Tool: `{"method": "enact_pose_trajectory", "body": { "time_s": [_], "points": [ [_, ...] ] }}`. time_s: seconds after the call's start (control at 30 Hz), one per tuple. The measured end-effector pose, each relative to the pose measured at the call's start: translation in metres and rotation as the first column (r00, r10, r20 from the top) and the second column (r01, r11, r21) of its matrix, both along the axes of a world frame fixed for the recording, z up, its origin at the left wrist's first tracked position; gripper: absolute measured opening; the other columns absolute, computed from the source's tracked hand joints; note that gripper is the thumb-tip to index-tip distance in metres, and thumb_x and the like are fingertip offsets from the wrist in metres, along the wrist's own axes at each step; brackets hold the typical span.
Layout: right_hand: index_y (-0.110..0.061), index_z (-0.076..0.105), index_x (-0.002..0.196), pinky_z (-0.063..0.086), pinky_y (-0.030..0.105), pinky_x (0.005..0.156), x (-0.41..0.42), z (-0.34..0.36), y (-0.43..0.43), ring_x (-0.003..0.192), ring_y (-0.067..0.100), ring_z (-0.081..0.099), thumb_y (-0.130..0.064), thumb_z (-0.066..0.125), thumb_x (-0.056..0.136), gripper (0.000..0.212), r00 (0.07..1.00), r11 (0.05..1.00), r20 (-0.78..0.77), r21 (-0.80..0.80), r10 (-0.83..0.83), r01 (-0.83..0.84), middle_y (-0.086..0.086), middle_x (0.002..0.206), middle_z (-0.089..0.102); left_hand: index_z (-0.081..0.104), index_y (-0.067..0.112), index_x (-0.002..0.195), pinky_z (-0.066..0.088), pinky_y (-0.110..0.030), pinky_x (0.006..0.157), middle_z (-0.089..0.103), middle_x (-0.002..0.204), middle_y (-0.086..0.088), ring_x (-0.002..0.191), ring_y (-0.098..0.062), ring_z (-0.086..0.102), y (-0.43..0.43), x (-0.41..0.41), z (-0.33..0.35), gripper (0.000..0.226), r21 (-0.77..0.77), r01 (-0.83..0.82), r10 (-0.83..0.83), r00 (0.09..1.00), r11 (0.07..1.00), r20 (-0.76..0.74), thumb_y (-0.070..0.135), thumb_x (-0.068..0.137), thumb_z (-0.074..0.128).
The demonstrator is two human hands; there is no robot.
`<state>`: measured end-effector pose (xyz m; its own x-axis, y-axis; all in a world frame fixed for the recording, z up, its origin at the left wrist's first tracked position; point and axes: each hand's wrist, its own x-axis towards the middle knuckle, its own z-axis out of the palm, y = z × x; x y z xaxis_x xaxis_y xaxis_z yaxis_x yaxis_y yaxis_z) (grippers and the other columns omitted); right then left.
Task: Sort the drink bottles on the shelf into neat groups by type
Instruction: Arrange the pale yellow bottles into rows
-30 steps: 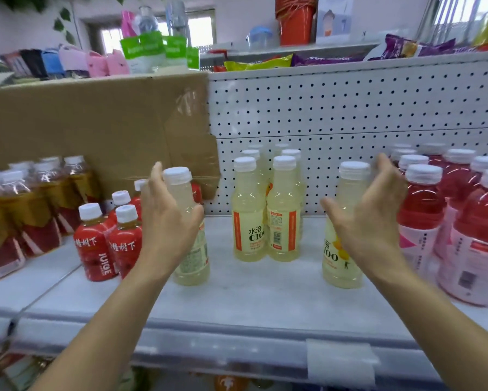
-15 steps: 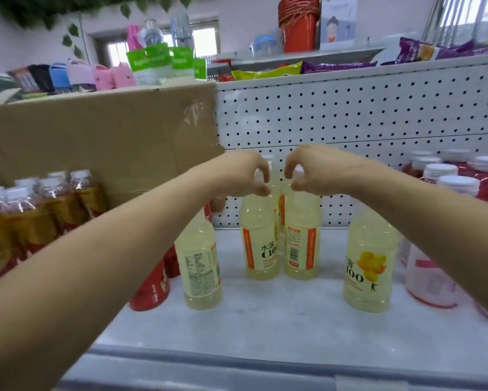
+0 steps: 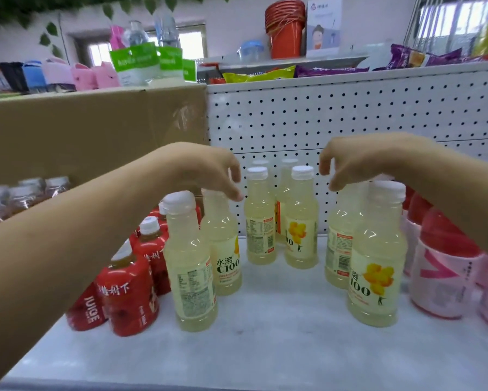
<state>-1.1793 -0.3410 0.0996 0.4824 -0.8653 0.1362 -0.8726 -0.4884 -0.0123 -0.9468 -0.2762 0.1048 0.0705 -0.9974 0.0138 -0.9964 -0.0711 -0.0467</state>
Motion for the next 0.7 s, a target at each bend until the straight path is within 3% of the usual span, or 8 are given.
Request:
{"method": "enact_pose_trajectory", "body": {
  "time_s": [0.07,0.17,0.27,0.33,0.4,0.47,0.53,0.7],
  "points": [
    [-0.006,0.063,0.118,0.048,0.036,0.087,0.013,0.004,-0.005,0.110,0.031,0.061,-0.032,0.066,0.092,0.037,0.998,0.998,0.053,-0.052,0.033,-0.031,0.014,0.121,0.064,0.055,0.022,0.129,0.048,-0.038,0.095,0.061,0.124,0.002,0.105,-0.020,0.059,-0.013,-0.005,0.004,0.054,-0.144,0.014,-0.025,0.997,0.990,-0.068,0.057,0.089,0.062],
    [-0.009,0.061,0.122,0.047,0.035,0.087,0.038,0.005,-0.012,0.106,0.027,0.061,-0.045,0.057,0.095,0.045,0.998,0.997,0.044,-0.065,0.053,-0.050,0.008,0.119,0.064,0.065,0.006,0.111,0.057,-0.035,0.073,0.069,0.098,-0.014,0.079,-0.024,0.069,-0.038,-0.021,0.002,0.060,-0.226,-0.008,-0.019,0.993,0.974,-0.120,0.062,0.094,0.049],
    [-0.011,0.058,0.126,0.049,0.032,0.070,0.054,0.003,-0.024,0.073,0.018,0.057,-0.045,0.056,0.096,0.046,1.000,0.999,-0.004,-0.046,0.024,-0.024,0.001,0.089,0.060,0.057,0.002,0.081,0.054,-0.032,0.058,0.064,0.074,-0.016,0.053,-0.021,0.060,-0.058,-0.033,-0.006,0.063,-0.146,-0.028,0.023,0.999,0.989,-0.036,0.063,0.093,0.049],
    [-0.011,0.058,0.125,0.051,0.030,0.059,0.055,0.003,-0.032,0.063,0.018,0.057,-0.042,0.064,0.091,0.046,1.000,1.000,-0.008,-0.025,-0.002,0.002,0.005,0.086,0.061,0.049,0.007,0.070,0.052,-0.030,0.054,0.061,0.065,-0.009,0.048,-0.019,0.057,-0.067,-0.035,-0.008,0.056,-0.164,-0.001,0.009,0.999,0.986,0.049,0.058,0.092,0.057],
    [-0.010,0.059,0.122,0.055,0.031,0.059,0.054,0.002,-0.039,0.063,0.022,0.064,-0.039,0.070,0.088,0.046,1.000,1.000,0.003,0.025,-0.005,0.005,0.010,0.091,0.065,0.055,0.005,0.077,0.052,-0.028,0.053,0.062,0.066,-0.007,0.049,-0.018,0.060,-0.071,-0.034,-0.005,0.048,-0.135,0.031,-0.020,0.996,0.990,0.081,0.050,0.092,0.063],
    [-0.010,0.060,0.122,0.059,0.032,0.064,0.052,0.002,-0.042,0.068,0.025,0.070,-0.035,0.072,0.087,0.045,1.000,0.997,0.021,0.073,0.014,-0.015,0.013,0.095,0.067,0.065,0.011,0.109,0.053,-0.026,0.059,0.069,0.082,-0.008,0.062,-0.018,0.069,-0.072,-0.030,0.001,0.034,-0.035,0.074,-0.074,0.997,0.997,0.006,0.041,0.093,0.065],
    [-0.011,0.061,0.124,0.060,0.032,0.067,0.051,0.003,-0.044,0.072,0.025,0.072,-0.030,0.073,0.087,0.043,0.999,0.994,0.031,0.100,0.044,-0.047,0.013,0.095,0.068,0.060,0.025,0.130,0.053,-0.026,0.069,0.070,0.100,-0.007,0.077,-0.016,0.072,-0.068,-0.027,0.007,0.039,0.045,0.142,-0.139,0.988,0.989,-0.074,0.030,0.093,0.068],
    [-0.021,0.064,0.119,0.051,0.023,0.062,0.043,0.012,-0.042,0.079,0.022,0.073,-0.017,0.073,0.087,0.033,0.995,0.988,-0.039,0.127,0.091,-0.086,-0.006,0.080,0.059,0.060,0.033,0.128,0.049,-0.030,0.082,0.061,0.117,-0.001,0.091,-0.013,0.064,-0.061,-0.020,0.011,0.042,0.051,0.224,-0.225,0.974,0.973,0.008,0.014,0.091,0.067]
  ]
}}
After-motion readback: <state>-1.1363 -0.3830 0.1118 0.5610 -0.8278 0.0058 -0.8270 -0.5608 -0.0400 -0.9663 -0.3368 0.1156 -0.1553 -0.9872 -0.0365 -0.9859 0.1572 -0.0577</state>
